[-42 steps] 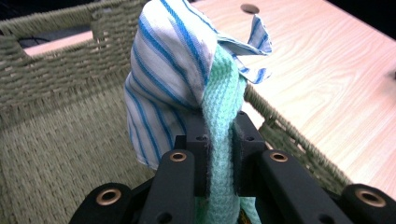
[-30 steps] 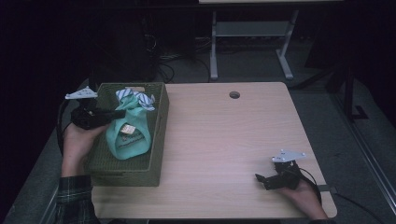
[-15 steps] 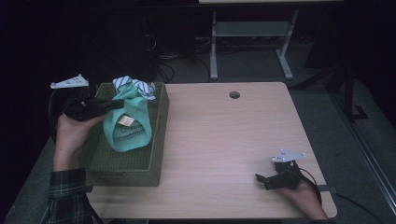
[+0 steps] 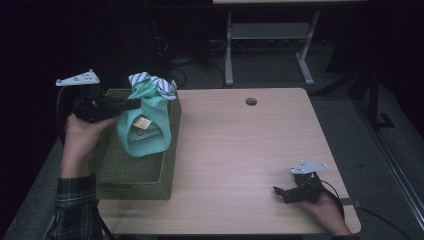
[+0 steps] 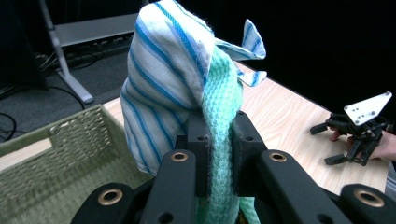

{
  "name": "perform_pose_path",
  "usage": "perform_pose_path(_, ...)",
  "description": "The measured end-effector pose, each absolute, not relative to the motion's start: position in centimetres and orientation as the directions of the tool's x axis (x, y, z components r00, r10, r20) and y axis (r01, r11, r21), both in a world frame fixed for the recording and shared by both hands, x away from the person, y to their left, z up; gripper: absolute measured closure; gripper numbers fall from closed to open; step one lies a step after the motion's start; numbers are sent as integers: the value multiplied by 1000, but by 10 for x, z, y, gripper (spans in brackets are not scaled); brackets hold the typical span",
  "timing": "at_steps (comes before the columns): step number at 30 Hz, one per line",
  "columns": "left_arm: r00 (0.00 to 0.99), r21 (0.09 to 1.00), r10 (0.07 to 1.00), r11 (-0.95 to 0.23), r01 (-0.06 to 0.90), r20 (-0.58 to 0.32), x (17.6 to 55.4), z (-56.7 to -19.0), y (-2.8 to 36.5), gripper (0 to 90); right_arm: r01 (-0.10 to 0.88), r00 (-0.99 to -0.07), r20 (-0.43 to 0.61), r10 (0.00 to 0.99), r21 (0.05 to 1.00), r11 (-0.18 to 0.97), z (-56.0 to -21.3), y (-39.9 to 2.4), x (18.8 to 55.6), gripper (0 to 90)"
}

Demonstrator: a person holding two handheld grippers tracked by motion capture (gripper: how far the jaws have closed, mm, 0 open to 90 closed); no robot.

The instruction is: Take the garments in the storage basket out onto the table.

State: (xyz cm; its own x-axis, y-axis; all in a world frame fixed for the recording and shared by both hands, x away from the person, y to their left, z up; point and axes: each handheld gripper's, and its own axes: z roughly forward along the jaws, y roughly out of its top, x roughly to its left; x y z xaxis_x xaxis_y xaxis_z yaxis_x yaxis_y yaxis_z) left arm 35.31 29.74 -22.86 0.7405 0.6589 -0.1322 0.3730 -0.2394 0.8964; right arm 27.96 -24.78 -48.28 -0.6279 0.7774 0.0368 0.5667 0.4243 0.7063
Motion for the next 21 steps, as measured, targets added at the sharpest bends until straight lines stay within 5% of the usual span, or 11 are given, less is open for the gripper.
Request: perform_pose_path(21,830,914,545,-266,308,-121,357,-219,228,803,569,-627,40,778,705,423,-483,-248,279,23)
